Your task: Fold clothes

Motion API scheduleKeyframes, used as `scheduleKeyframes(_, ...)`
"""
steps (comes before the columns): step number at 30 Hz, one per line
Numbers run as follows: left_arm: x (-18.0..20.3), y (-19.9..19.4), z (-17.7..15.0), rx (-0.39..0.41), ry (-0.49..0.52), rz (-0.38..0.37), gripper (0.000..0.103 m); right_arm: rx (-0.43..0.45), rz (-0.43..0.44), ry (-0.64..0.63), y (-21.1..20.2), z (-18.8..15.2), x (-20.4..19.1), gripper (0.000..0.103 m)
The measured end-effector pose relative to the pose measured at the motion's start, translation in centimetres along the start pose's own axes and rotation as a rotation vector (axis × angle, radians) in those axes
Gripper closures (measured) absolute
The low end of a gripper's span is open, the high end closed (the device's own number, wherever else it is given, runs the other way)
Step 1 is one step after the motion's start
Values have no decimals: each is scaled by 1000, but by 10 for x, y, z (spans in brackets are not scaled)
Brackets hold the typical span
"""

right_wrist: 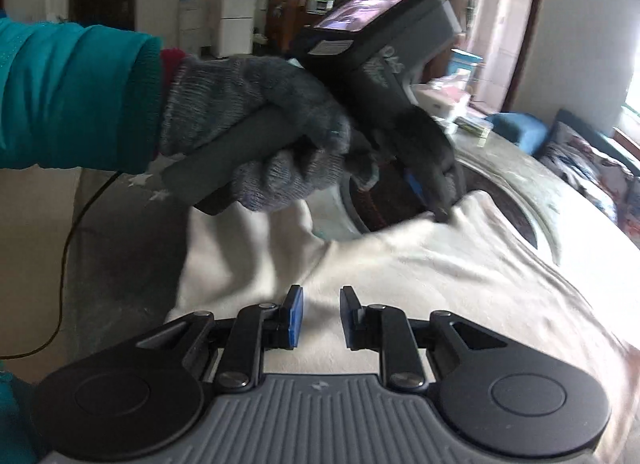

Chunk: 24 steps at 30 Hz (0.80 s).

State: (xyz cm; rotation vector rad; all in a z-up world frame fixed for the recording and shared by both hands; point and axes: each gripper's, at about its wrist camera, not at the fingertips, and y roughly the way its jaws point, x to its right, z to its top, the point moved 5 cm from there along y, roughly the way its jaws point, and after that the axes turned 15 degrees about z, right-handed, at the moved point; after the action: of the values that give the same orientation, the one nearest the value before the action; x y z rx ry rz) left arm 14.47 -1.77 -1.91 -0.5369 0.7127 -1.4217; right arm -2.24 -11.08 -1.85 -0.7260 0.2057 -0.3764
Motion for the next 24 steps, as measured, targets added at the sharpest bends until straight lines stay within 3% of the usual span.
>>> scheduleKeyframes(6,-4,-6,-2,14,-29,20,78,-39,16,83,-20,-20,-2,83)
scheduleKeyframes(10,-1,-39,-9,76,-6,17,80,-33,-8,111,-47,-36,-9,83)
scheduleKeyframes(18,45,-127,-68,186,143,-119,79,-34,-35,196,-73,-65,-17,83)
scheduleKeyframes(24,75,-151,-112,208,210,-192,79,0,-60,278,-97,-82,-17,83)
